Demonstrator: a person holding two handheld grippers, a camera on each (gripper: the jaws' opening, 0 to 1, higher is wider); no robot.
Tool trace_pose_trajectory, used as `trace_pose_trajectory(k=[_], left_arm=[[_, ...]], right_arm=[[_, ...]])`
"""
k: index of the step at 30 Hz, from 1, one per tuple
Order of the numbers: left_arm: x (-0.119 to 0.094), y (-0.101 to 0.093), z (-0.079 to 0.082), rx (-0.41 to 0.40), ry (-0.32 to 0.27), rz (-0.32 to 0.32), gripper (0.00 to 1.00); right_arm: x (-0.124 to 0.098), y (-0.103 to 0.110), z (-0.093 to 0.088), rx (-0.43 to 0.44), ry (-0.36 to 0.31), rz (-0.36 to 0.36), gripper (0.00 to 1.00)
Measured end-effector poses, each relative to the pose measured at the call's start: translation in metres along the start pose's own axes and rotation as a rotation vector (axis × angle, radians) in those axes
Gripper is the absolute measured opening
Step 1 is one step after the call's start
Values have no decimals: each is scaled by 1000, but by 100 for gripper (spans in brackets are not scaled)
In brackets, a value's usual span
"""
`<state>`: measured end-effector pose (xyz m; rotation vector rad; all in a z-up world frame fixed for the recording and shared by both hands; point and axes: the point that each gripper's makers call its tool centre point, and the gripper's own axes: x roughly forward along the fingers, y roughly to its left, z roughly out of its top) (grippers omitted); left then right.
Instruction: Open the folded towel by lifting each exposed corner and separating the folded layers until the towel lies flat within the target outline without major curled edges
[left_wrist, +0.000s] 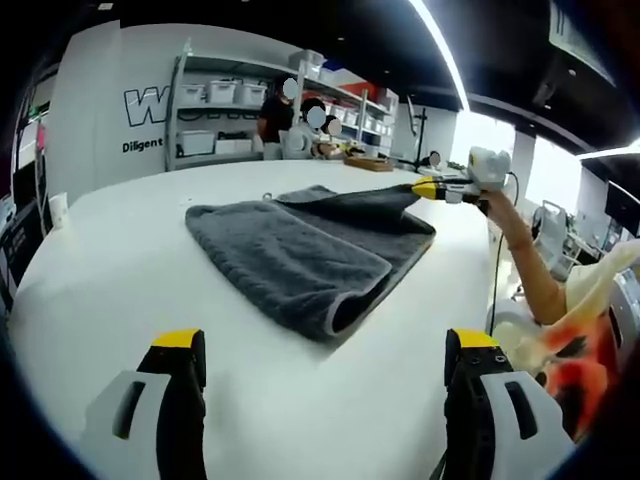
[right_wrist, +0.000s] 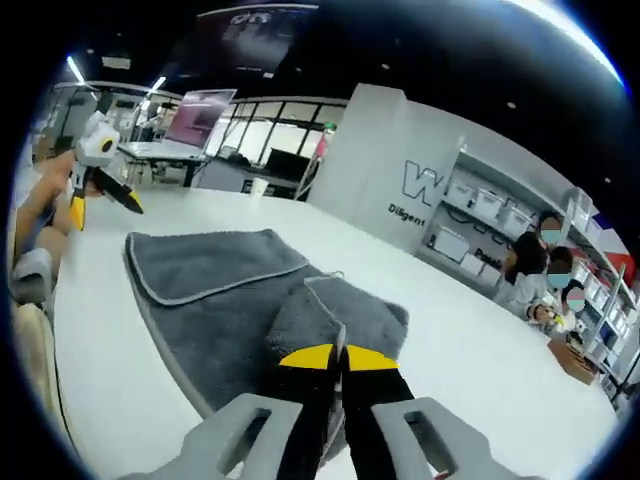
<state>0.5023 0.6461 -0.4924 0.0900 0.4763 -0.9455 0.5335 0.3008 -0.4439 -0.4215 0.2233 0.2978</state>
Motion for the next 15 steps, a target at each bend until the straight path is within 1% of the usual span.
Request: trace_pose_trajectory(k=[3, 8, 13, 15], left_arm=[[-2, 3, 0, -9, -5, 5, 97], [-4, 7, 0, -12, -4, 16, 97], [-5, 4, 3, -3, -8, 13, 97], [-5, 3, 2, -1, -6, 10, 97]], right_arm=[[-10, -17, 3, 20, -19, -48, 0], [-29, -36, 2, 36, -29, -121, 0], [-49, -61, 2, 37, -49, -223, 0], [-56, -69, 2, 40, -55, -248, 0]])
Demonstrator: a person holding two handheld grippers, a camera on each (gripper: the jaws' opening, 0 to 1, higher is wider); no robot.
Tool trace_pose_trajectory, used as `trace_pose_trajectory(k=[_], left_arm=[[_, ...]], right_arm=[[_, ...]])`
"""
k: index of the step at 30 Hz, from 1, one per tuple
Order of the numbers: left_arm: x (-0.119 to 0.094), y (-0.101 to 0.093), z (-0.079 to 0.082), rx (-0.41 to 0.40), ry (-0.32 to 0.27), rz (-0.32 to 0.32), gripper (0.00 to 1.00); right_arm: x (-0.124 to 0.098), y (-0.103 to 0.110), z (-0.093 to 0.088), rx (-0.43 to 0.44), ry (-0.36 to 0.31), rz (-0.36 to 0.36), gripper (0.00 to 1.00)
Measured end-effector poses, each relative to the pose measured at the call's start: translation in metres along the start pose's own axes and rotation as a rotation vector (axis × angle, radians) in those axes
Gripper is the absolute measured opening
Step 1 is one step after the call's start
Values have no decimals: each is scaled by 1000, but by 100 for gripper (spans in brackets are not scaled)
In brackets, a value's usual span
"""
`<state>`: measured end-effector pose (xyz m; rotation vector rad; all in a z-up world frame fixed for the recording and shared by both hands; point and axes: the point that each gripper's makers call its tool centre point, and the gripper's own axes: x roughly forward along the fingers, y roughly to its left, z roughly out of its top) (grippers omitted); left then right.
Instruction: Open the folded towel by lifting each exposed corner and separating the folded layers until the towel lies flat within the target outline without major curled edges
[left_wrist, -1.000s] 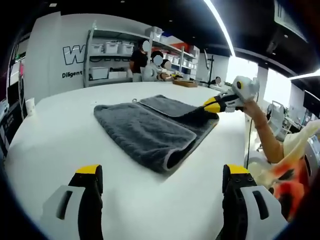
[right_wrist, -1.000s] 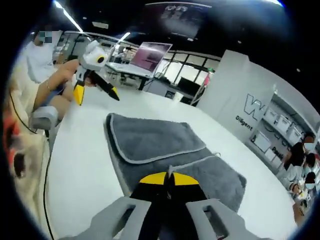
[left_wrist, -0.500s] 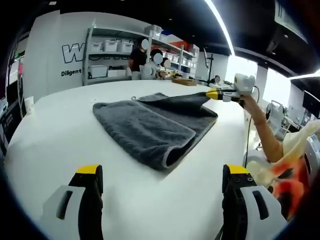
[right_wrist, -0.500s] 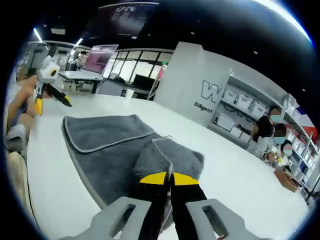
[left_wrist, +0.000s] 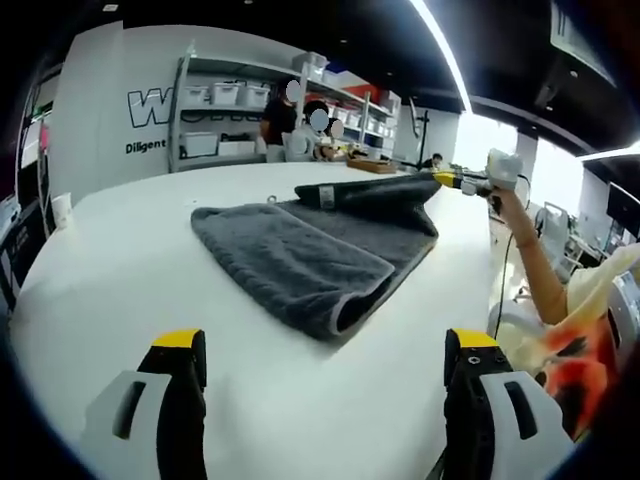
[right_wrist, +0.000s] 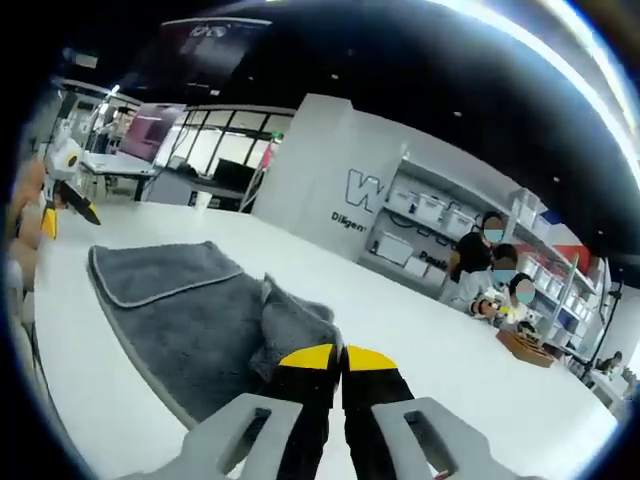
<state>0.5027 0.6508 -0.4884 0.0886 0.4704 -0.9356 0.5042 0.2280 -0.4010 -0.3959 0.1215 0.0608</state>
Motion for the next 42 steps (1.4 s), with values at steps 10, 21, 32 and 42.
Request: trace_pose_trajectory(k=[10, 21, 32, 42], left_arm=[[-3, 1, 3, 4, -7, 2, 97], [-3, -3, 2, 10, -3, 0, 96], [-3, -7, 0, 16, 5, -10, 96], [-3, -9, -1, 24, 14, -14, 95]], right_arm=[[-20, -32, -33, 30, 75, -103, 0], [-46, -66, -80, 48, 179, -203, 0], [-47, -65, -133, 10, 335, -203, 0], [-44, -63, -169, -3, 435, -191, 0]])
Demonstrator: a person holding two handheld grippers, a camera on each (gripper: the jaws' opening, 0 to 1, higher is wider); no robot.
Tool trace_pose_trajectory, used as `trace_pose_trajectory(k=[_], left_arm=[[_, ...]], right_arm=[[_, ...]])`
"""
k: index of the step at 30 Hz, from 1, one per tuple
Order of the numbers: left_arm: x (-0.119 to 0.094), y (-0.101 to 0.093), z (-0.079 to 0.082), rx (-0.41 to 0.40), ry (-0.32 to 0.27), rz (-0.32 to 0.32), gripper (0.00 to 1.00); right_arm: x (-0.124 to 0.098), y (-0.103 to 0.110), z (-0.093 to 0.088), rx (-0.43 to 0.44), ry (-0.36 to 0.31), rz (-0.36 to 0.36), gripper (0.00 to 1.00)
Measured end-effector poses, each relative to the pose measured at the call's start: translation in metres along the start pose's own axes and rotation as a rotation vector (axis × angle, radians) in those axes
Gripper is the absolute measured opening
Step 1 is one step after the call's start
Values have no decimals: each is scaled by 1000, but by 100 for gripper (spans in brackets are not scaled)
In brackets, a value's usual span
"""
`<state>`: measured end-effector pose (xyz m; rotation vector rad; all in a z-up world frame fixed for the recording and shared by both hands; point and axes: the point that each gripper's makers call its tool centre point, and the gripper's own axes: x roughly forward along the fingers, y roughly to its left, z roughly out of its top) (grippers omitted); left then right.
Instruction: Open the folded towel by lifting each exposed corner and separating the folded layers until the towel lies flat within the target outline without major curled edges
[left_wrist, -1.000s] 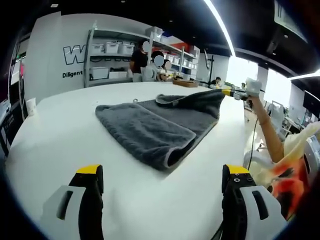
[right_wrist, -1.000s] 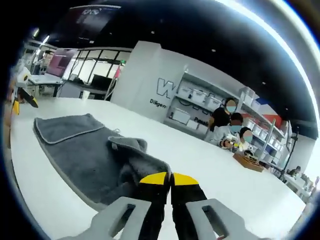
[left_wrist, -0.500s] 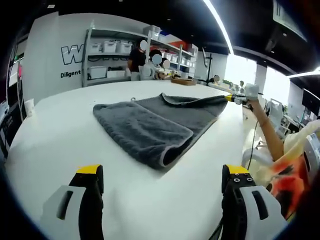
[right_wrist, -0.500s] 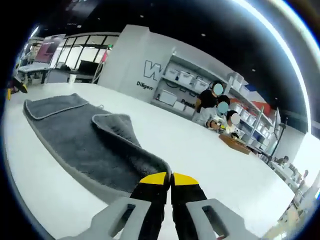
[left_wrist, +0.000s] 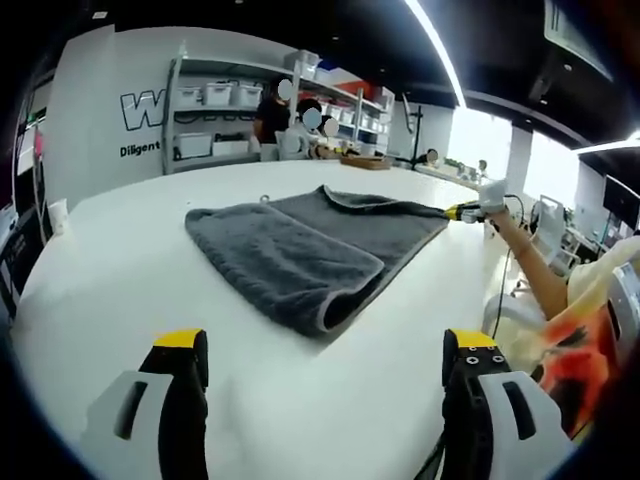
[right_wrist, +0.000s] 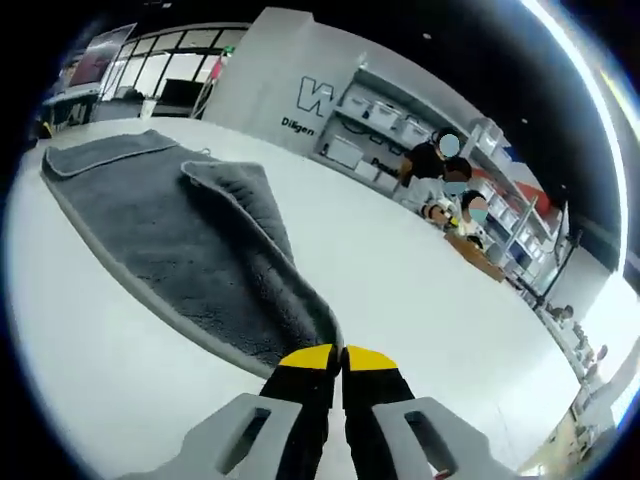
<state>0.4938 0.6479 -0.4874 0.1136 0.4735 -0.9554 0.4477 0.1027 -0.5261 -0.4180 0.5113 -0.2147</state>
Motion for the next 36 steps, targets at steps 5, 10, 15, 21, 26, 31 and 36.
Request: trace_pose_trajectory(k=[5, 10, 15, 21, 26, 31, 36], left_arm=[[3, -4, -5, 11, 22, -10, 94], [5, -6, -5, 9, 22, -21, 94], [7, -11, -7, 13, 32, -34, 95], [6, -11, -6, 12, 29, -40, 95], [1, -11, -2, 4, 13, -41, 95], [-4, -11, 1, 5, 0, -33, 95], [-4, -16, 2, 10, 0, -44, 94]], right_arm=[[6, 0, -6, -22, 13, -15, 0], [5, -1, -5, -21, 9, -15, 0], [5, -1, -6, -3, 7, -14, 0], [5, -3, -6, -17, 17, -28, 1], [2, -12, -5, -10, 27, -67, 18], [-18, -30, 9, 46, -8, -127, 47], [-28, -13, 20, 49, 6, -34, 72]])
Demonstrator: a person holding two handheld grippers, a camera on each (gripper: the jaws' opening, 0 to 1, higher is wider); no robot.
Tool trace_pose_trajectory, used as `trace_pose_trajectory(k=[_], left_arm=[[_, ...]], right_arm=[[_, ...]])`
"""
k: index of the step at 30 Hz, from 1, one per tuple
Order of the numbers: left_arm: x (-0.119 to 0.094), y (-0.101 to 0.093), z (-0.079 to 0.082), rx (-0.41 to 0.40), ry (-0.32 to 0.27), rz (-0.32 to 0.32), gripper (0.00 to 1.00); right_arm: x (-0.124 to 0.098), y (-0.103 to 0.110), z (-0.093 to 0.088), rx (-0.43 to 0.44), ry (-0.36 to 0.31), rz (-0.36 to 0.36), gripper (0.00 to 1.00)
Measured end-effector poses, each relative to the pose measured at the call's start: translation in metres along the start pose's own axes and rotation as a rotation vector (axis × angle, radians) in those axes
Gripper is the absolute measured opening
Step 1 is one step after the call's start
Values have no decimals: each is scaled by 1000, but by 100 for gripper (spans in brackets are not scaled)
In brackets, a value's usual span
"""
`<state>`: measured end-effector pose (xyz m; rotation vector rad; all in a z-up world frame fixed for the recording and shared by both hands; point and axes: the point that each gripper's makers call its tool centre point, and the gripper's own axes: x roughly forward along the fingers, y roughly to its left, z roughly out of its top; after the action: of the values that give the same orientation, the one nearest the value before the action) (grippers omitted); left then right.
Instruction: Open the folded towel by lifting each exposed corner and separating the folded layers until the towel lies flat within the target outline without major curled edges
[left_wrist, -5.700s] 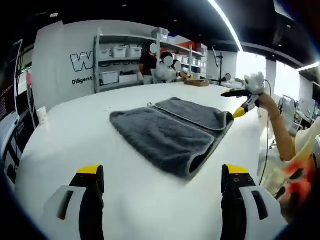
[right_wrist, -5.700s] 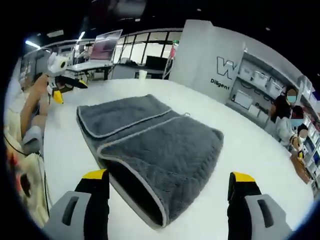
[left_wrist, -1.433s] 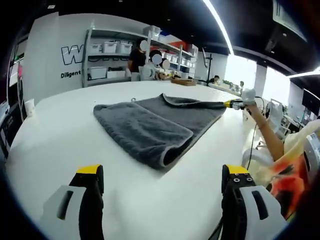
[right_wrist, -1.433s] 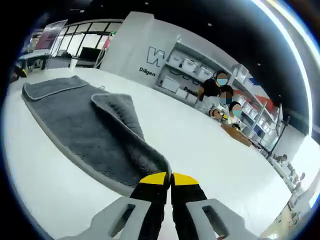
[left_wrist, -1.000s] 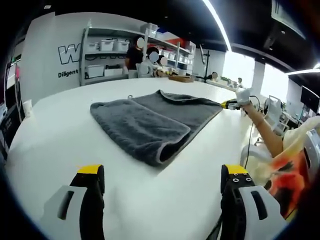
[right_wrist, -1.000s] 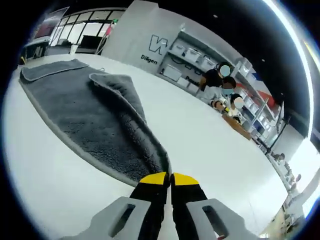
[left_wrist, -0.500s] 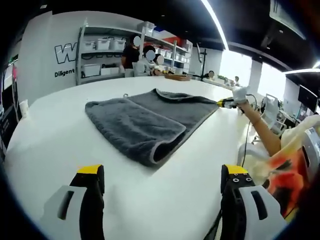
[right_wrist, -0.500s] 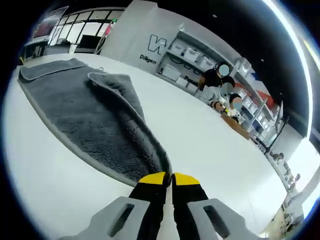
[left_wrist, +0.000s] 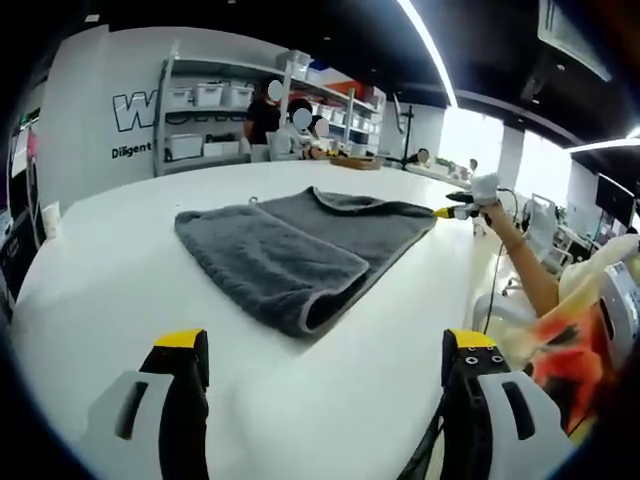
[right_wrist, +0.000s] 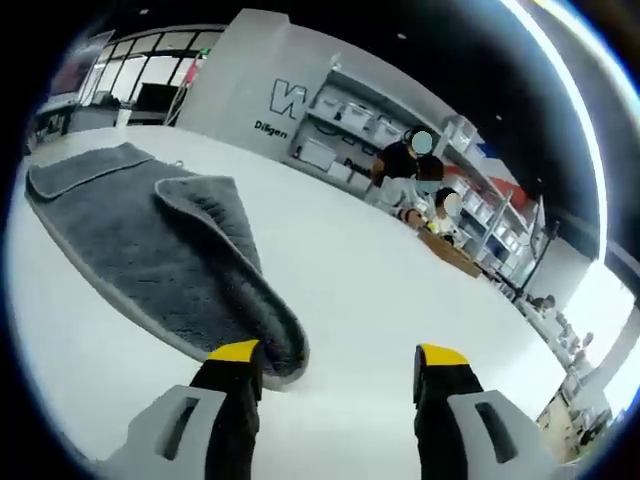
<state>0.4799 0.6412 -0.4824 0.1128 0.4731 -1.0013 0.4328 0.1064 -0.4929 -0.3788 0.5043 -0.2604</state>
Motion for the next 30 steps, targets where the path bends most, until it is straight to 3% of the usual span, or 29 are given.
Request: trace_pose_trajectory(k=[2, 6, 12, 14, 15, 17, 20, 30], left_arm=[[1, -3, -1, 2, 5, -13, 94], [2, -5, -2, 6, 11, -21, 95], [-5, -6, 3, 5, -8, -21, 95], [-5, -6, 3, 4, -9, -21, 96], [-8, -11, 10, -13, -42, -45, 97], [-9, -19, 17, -23, -75, -78, 98], [-10, -29, 19, 9, -68, -78, 99], [-14, -45, 25, 46, -70, -108, 99]], right_arm=[[-2, 14, 3, 12, 10, 60, 80], [-7, 27, 12, -34, 14, 88, 87], [-20, 55, 32, 13, -43, 212, 99], [-28, 75, 45, 60, -86, 308, 99], [-33, 83, 51, 69, -107, 342, 99], [-39, 94, 56, 37, -119, 354, 99], [-48, 115, 59, -4, -115, 380, 99], [-73, 170, 96, -85, -178, 483, 99]])
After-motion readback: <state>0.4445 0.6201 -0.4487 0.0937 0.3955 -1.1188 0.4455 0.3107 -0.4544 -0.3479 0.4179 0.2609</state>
